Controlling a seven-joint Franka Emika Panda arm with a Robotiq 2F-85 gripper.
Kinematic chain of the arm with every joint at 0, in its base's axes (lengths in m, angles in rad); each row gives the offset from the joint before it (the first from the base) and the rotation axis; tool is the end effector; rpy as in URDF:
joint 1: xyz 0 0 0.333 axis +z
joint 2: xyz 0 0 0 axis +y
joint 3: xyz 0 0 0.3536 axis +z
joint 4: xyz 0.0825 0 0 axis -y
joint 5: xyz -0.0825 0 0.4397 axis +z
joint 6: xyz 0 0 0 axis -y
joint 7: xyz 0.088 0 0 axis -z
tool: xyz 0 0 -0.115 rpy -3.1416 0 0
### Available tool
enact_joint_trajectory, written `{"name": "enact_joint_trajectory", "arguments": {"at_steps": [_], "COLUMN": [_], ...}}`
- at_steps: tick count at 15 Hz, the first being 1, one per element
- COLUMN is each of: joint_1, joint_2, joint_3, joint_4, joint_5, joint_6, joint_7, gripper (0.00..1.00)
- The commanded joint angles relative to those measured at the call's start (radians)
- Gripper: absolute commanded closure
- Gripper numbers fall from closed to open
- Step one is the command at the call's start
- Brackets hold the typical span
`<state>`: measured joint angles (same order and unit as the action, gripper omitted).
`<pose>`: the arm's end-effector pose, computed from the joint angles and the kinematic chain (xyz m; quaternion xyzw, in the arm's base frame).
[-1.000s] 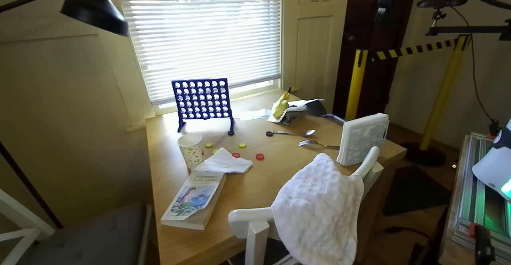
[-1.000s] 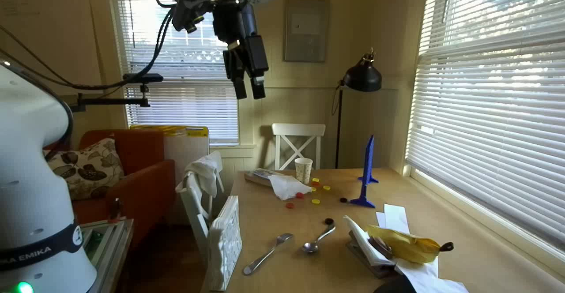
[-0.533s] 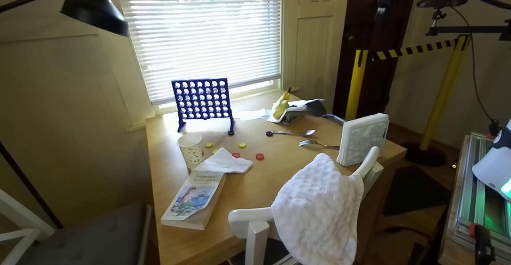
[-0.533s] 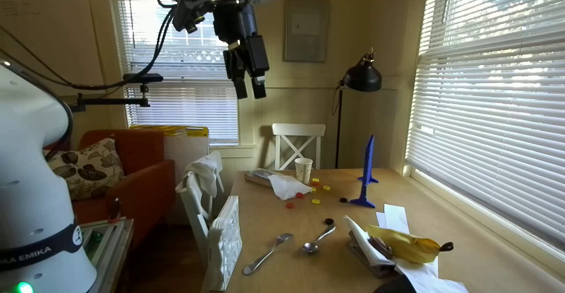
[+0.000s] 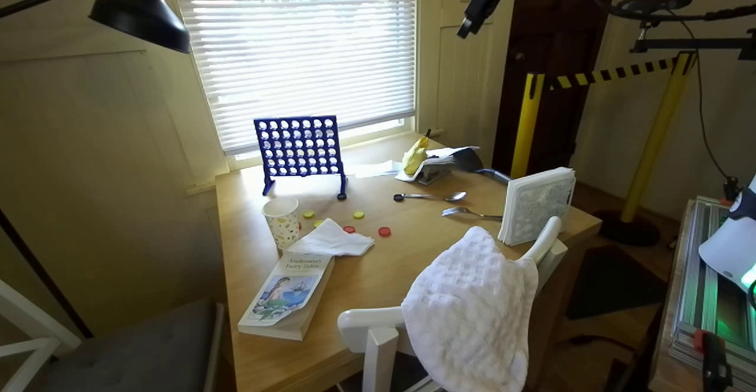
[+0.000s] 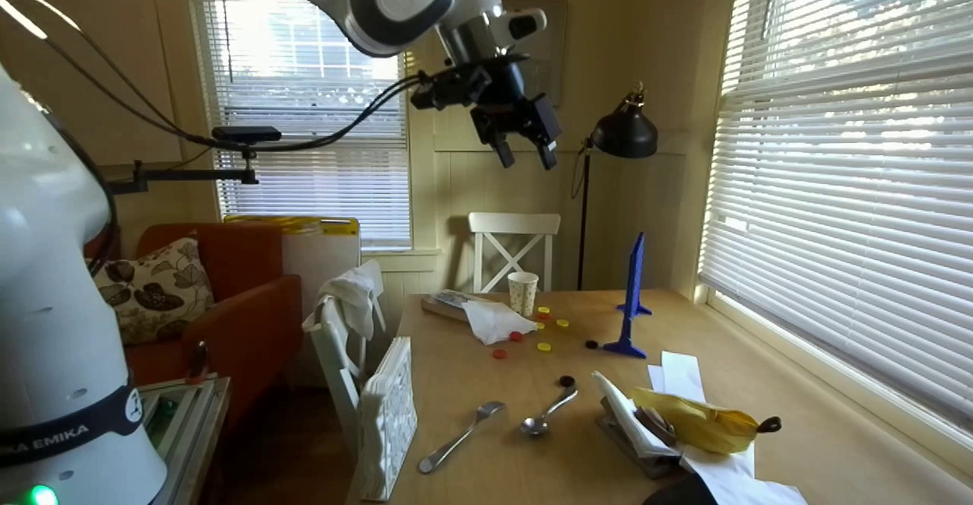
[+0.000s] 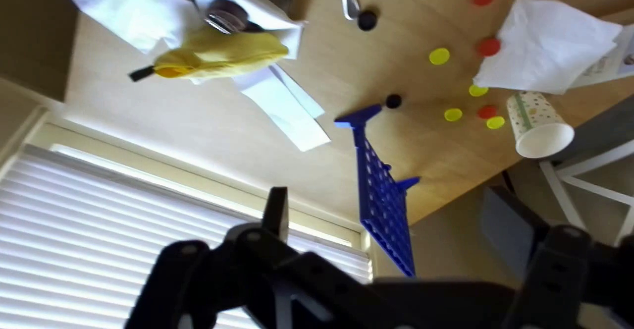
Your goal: Move the cup to the right
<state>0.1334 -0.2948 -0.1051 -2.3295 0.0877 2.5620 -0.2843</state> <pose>0.5404 0.0112 0.5163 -0.9572 -0.1195 -0.2630 0.0145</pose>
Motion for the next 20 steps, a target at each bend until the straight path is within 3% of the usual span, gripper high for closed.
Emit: {"name": "enact_joint_trajectory", "arguments": {"at_steps": [1,3,4,7,8,9,11,16,17,20], "joint_1": [0.173,0.188,0.116,0.031,0.025,0.007,-0.011,-0.016,-0.029,-0.085], "joint_2": [0.244,0.368,0.430,0.590,0.472,0.521,0.578,0.588,0.613,0.808], "joint_3": [-0.084,-0.063,0.020,0.133,0.147,0.171,0.188,0.189,0.202,0.267], "joint_4": [0.202,0.313,0.374,0.537,0.392,0.439,0.496,0.521,0.549,0.759], "joint_5": [0.275,0.431,0.489,0.516,0.451,0.454,0.453,0.454,0.499,0.545], "joint_6": [-0.020,-0.070,-0.096,-0.180,-0.093,-0.116,-0.133,-0.145,-0.145,-0.193], "joint_7": [-0.158,-0.230,-0.243,-0.224,-0.185,-0.184,-0.182,-0.182,-0.213,-0.205], "gripper": [0.00,0.00,0.00,0.00,0.00,0.00,0.00,0.00,0.00,0.00]}}
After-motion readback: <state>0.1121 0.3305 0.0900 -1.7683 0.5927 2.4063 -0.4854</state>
